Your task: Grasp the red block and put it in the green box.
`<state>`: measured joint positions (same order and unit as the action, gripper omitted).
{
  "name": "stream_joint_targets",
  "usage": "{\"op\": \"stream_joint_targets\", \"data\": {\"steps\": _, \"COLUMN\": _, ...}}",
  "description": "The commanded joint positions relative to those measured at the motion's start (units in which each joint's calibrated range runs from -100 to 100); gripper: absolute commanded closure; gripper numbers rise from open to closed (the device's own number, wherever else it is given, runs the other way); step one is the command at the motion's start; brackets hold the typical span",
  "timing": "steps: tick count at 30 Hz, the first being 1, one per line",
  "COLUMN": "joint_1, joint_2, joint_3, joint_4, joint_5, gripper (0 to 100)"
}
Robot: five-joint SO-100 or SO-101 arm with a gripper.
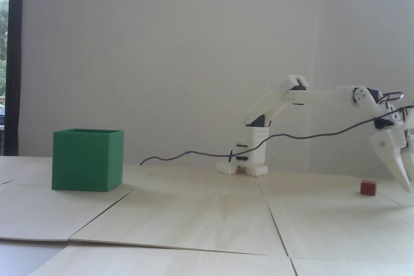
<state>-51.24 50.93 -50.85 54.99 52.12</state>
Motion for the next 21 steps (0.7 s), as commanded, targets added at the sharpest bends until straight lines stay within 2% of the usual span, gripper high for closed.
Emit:
{"op": "stream_joint_targets", "data": {"steps": 1, "joint_1": 0.22, "joint_2": -5.26, "joint_3": -11.00, "joint_4": 4.87, "joint_5": -0.43, "gripper": 81}}
{"op": "stream_joint_targets", "data": {"steps": 5, "joint_1": 1.74, "joint_2": -6.52, "joint_3": -17.30, "joint_4": 16.93, "joint_5": -0.48, "gripper": 81}}
{"op": "stream_joint_targets", "data": {"steps": 9, "joint_1": 2.23, "joint_2": -6.44, "joint_3": -17.56, "joint_4": 20.22, "joint_5": -0.48, "gripper": 81}}
{"op": "stream_joint_targets", "data": {"steps": 15, "joint_1": 5.44, "joint_2": -7.15, "joint_3": -18.09, "joint_4": 31.18, "joint_5": -0.64, "gripper": 93}}
{"op": "stream_joint_targets", "data": {"steps": 21, "joint_1": 8.42, "joint_2": -6.84, "joint_3": -18.09, "joint_4": 43.91, "joint_5": -7.25, "gripper": 94}}
